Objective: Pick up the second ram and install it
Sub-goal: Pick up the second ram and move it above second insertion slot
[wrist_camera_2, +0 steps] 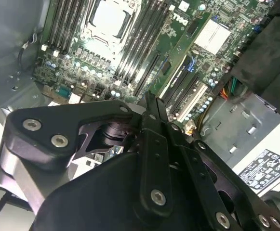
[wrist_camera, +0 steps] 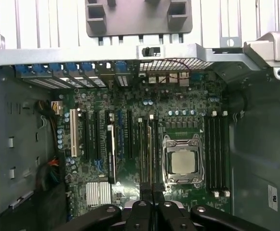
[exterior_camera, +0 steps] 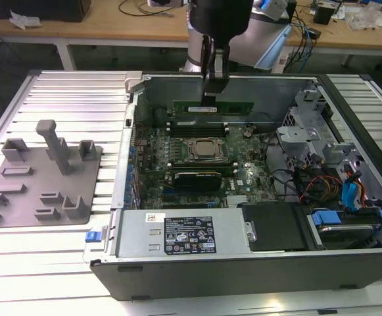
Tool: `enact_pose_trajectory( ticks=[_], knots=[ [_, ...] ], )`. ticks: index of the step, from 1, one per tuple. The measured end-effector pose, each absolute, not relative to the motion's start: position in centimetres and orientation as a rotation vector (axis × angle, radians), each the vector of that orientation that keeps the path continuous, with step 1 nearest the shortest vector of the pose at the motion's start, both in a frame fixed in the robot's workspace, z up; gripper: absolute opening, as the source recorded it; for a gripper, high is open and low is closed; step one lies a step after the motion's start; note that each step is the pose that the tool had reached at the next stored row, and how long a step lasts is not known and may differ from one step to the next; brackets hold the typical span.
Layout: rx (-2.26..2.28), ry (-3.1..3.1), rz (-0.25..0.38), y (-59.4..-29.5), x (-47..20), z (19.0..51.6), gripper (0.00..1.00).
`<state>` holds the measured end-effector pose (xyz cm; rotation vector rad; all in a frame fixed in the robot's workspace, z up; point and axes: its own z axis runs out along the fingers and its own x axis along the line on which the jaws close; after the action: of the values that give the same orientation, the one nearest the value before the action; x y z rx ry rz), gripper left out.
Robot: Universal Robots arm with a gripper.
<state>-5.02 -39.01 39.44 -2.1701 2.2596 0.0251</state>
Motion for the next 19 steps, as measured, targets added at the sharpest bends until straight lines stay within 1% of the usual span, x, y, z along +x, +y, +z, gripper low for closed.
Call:
enact_pose_trajectory(
  ticks=[3, 8, 19],
  knots=[
    [-2.170, 2.260, 0.025, -38.7, -5.1, 38.8, 0.09],
    [-2.170, 2.260, 0.025, -37.1, -5.3, 37.1, 0.09],
    [-2.171, 2.258, 0.025, -36.9, -5.4, 34.4, 0.09]
  ],
)
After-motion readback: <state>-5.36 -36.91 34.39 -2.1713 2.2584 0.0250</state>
